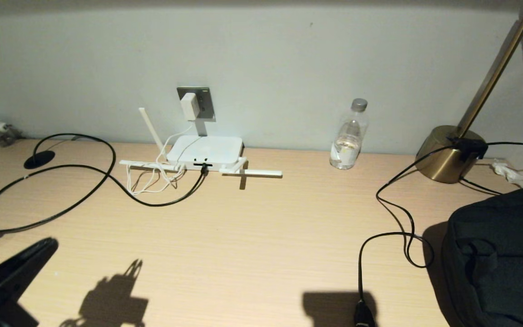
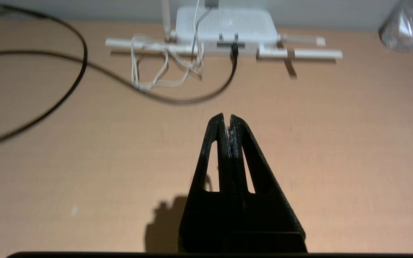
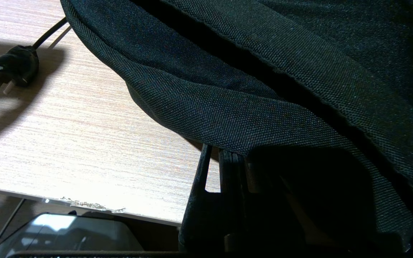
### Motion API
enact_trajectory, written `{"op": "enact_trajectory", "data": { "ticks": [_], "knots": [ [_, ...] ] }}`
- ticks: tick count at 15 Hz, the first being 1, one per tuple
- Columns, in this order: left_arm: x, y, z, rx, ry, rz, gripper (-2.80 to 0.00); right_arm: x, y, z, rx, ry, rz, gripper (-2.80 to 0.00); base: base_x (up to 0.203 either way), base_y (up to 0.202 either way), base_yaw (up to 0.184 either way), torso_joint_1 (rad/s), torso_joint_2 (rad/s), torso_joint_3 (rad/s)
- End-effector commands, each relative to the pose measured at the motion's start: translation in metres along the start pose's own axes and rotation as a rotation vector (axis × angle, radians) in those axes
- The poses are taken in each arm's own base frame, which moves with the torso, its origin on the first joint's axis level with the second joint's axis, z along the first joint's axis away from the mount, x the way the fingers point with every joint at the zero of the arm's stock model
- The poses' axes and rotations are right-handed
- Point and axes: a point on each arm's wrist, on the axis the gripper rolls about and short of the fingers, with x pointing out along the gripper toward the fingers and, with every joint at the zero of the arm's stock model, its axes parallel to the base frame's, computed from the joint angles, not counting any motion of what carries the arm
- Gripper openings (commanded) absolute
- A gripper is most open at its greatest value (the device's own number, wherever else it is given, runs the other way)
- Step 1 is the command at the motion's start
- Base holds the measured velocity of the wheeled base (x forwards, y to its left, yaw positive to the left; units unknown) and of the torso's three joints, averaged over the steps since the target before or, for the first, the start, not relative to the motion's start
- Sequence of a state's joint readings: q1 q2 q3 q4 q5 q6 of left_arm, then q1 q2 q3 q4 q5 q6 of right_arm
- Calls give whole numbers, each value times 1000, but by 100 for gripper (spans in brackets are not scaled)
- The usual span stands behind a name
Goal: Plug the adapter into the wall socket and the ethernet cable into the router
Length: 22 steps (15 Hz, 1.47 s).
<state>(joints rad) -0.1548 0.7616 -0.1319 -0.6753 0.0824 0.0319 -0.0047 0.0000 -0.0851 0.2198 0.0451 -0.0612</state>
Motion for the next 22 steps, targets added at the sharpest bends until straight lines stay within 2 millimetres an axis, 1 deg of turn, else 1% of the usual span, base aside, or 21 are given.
{"op": "enact_trajectory", "data": {
  "ticks": [1,2,3,4,5,6,7,8,9,11,19,22],
  "knots": [
    [-53,4,-15,-1,-109,18,-280,0,0,0,-1,2,0,-280,0,0,0,0,0,0],
    [-74,4,-26,3,-149,19,-280,0,0,0,-8,3,1,-280,0,0,0,0,0,0],
    [-88,4,-36,6,-187,30,-280,0,0,0,4,2,0,-280,0,0,0,0,0,0],
    [-97,3,-47,8,-202,44,-280,0,0,0,3,3,0,-280,0,0,0,0,0,0],
    [-102,2,-58,14,-186,55,-280,0,0,0,3,3,0,-280,0,0,0,0,0,0],
    [-102,1,-70,19,-129,63,-280,0,0,0,3,3,0,-280,0,0,0,0,0,0],
    [-100,0,-83,20,-20,66,-280,0,0,0,4,3,-1,-280,0,0,0,0,0,0],
    [-98,0,-89,21,44,67,-280,0,0,0,3,3,-1,-280,0,0,0,0,0,0],
    [-98,0,-90,22,45,69,-280,0,0,0,3,2,0,-280,0,0,0,0,0,0],
    [-98,0,-90,-38,40,77,-280,0,0,0,3,3,0,-280,0,0,0,0,0,0],
    [-98,0,-90,-38,40,78,-280,1,0,-1,-2,2,-5,-280,0,0,0,0,0,0],
    [-98,0,-90,-38,40,78,-280,6,0,0,-23,-103,-14,-280,0,0,0,0,0,0]
  ]
}}
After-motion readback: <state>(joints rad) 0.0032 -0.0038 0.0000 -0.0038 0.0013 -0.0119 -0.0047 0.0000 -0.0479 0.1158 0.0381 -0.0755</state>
